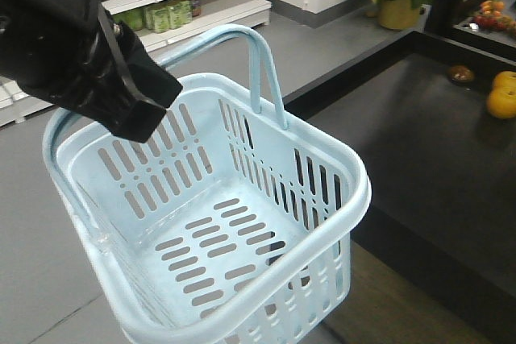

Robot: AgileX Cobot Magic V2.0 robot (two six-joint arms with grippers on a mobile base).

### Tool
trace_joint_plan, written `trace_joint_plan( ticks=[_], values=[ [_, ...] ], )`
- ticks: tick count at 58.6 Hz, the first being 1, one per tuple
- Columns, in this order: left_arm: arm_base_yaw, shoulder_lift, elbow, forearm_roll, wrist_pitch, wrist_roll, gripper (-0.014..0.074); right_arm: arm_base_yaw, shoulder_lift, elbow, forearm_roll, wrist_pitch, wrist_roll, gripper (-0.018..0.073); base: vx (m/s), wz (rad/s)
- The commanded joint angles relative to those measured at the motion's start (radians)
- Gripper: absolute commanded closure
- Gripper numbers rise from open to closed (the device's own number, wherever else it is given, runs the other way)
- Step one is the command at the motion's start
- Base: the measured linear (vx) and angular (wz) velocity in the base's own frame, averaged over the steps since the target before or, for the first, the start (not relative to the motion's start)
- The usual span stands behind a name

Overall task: Pick three apples into basket with both arms
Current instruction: 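Drive the base up to the fruit table with apples and oranges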

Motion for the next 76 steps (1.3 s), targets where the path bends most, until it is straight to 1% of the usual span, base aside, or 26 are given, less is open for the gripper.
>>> trace_joint_plan(
  ticks=[1, 37, 76],
  values=[
    [0.003, -0.026, -0.028, -0.013, -0.042, -0.012, 0.0602, -0.004, -0.012, 0.014, -0.002, -0.075, -0.007, 0.0564, 0.15, -0.59],
    [0.003, -0.026, -0.028, -0.013, -0.042, -0.012, 0.0602, -0.004, -0.012, 0.014, -0.002, -0.075, -0.007, 0.0564, 0.14, -0.53],
    [0.003, -0.026, -0.028, -0.013, -0.042, -0.012, 0.0602, -0.004, -0.012, 0.014, -0.002, -0.075, -0.007, 0.0564, 0.10, -0.41]
  ],
)
